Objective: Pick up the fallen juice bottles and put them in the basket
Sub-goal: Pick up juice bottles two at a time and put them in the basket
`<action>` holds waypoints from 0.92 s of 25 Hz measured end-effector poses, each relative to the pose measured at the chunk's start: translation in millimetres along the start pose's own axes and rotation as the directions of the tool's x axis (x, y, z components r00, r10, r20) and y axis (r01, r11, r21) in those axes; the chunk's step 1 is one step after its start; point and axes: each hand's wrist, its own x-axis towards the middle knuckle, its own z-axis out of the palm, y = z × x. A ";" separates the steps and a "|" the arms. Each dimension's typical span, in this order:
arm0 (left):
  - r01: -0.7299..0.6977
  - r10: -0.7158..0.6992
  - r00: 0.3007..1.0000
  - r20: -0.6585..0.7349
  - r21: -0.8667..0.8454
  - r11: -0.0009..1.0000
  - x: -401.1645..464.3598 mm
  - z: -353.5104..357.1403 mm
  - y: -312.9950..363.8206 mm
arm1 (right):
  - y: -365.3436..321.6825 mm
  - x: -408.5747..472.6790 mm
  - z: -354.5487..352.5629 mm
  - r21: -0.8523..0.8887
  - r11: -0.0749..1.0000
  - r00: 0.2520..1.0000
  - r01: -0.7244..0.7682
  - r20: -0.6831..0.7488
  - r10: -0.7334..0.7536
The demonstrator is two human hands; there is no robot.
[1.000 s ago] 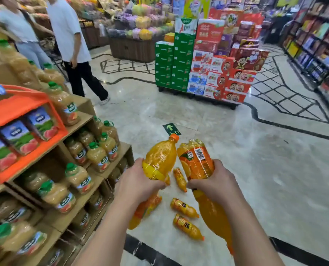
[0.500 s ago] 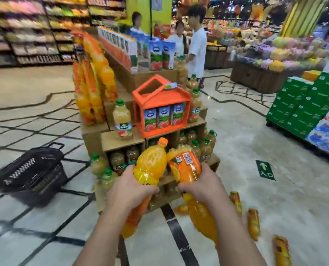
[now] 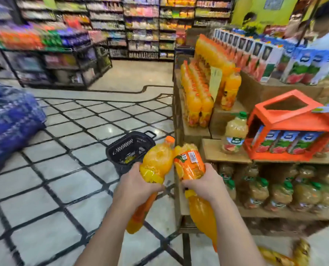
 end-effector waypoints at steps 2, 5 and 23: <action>0.047 -0.046 0.998 -0.038 0.016 0.999 29.6 -34.1 -25.5 | -42.4 19.3 37.3 -0.024 0.999 0.998 0.035 0.050 -0.034; 0.099 -0.095 0.991 -0.093 0.043 0.994 74.1 -72.1 -58.4 | -99.2 50.6 83.6 -0.052 0.995 0.991 0.084 0.112 -0.078; 0.345 -0.354 0.924 -0.146 -0.086 0.935 485.2 -127.4 -75.1 | -334.2 434.0 240.8 -0.122 0.978 0.941 0.168 0.314 -0.122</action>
